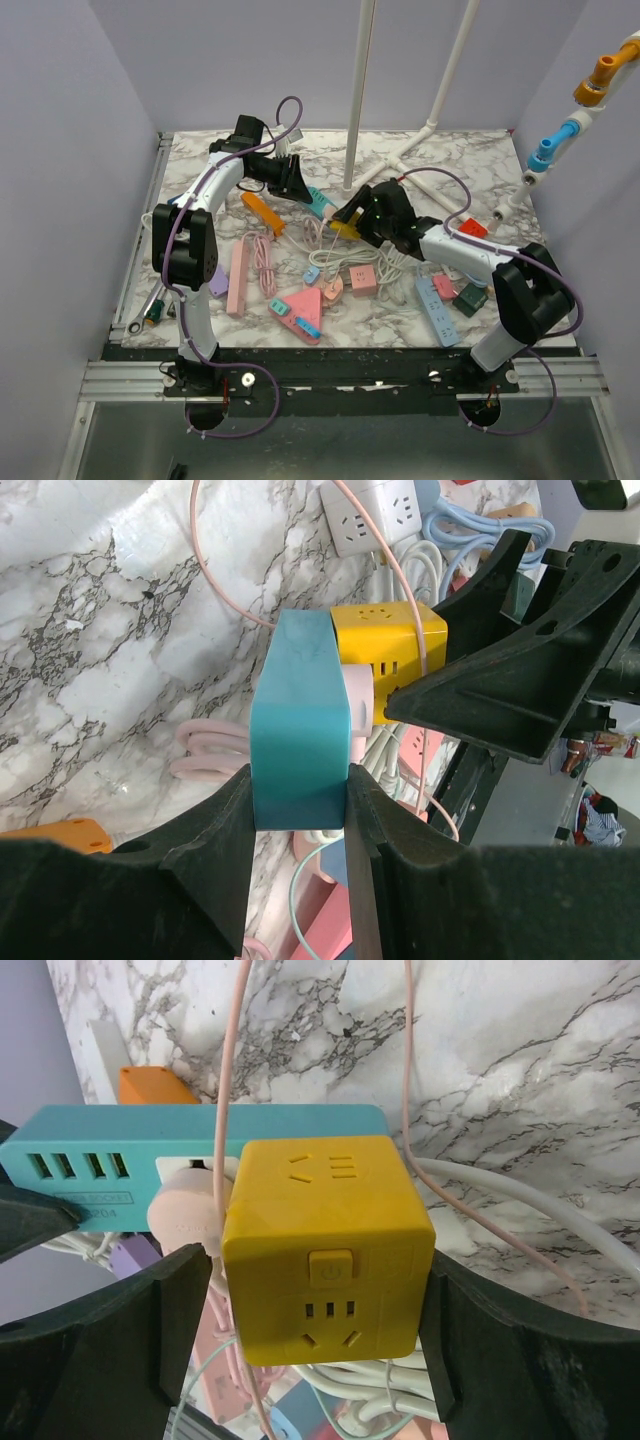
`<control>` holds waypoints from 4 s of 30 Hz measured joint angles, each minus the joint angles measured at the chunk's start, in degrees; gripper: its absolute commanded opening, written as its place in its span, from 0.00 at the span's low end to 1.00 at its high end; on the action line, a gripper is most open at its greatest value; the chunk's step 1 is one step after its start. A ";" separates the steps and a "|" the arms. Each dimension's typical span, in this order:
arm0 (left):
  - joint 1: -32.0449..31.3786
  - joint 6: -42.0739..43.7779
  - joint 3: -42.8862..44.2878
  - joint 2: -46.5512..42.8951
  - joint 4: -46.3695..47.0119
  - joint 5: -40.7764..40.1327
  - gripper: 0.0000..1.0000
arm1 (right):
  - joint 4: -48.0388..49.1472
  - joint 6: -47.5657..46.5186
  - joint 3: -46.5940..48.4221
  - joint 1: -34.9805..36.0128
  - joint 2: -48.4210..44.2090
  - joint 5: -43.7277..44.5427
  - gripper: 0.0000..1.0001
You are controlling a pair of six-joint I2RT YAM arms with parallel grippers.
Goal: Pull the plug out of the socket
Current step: Remove the plug from the socket, then place the plug at the center of the board, then remove the socket from the socket.
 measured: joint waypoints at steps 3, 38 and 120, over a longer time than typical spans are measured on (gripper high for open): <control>0.02 0.00 0.00 0.00 0.00 0.00 0.00 | 0.42 0.52 0.00 0.31 -0.02 1.05 0.77; -0.55 0.90 -0.44 -3.15 -0.81 -12.17 0.00 | -1.03 -0.33 -8.20 0.13 -10.51 6.03 0.48; 0.00 2.08 -2.27 -4.72 -0.57 -5.70 0.00 | 9.20 -17.33 8.94 10.40 8.50 5.53 0.74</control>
